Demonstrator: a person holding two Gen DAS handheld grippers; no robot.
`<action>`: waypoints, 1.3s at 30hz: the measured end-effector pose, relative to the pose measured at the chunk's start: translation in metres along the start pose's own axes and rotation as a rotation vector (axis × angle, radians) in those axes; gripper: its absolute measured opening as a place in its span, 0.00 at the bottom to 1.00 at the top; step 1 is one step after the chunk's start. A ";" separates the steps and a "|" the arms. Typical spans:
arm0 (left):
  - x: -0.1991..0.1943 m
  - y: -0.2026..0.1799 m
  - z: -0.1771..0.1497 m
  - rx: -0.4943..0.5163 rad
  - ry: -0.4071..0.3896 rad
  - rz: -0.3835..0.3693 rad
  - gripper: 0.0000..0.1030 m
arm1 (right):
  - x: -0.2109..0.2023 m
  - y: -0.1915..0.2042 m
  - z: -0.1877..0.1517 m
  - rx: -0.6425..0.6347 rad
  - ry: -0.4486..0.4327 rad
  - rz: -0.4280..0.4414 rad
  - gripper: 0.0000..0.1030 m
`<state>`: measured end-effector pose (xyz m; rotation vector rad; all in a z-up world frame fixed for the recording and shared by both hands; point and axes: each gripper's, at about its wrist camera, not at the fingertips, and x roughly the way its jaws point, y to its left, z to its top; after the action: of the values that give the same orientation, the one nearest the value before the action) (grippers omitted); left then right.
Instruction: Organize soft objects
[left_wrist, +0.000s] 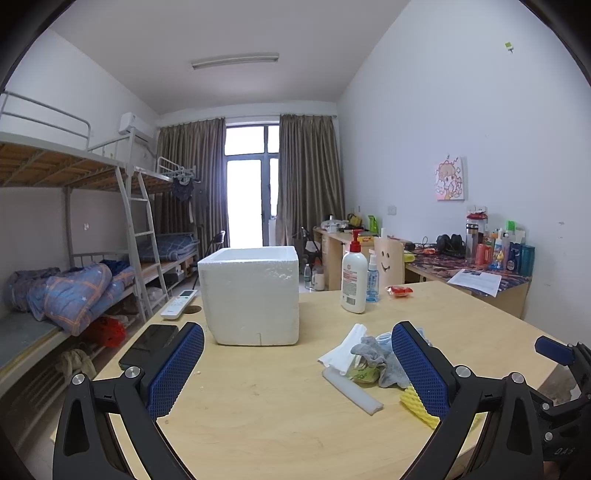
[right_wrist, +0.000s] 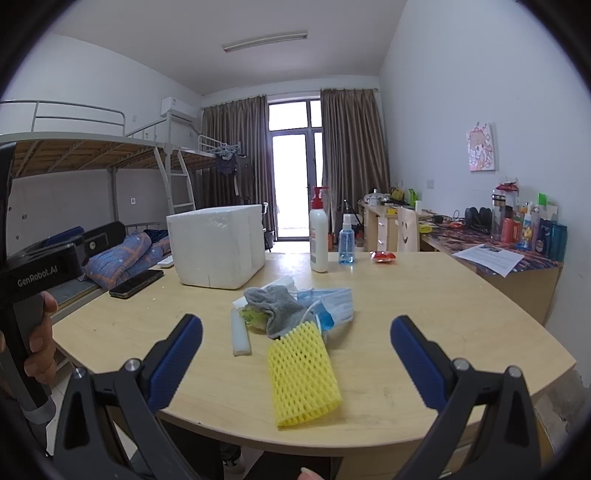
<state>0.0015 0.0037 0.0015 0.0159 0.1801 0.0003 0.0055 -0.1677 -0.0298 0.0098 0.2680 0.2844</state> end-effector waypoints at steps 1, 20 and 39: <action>0.000 0.000 0.000 0.001 -0.001 0.002 0.99 | 0.001 0.000 0.000 0.000 0.001 -0.001 1.00; 0.001 0.001 -0.001 0.001 -0.001 0.000 0.99 | -0.001 0.000 -0.001 0.007 0.000 -0.002 1.00; 0.020 0.006 -0.005 -0.013 0.061 -0.035 0.99 | 0.011 -0.002 -0.004 0.001 0.032 -0.012 1.00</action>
<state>0.0202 0.0095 -0.0067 -0.0007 0.2409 -0.0328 0.0154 -0.1668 -0.0368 0.0049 0.2999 0.2725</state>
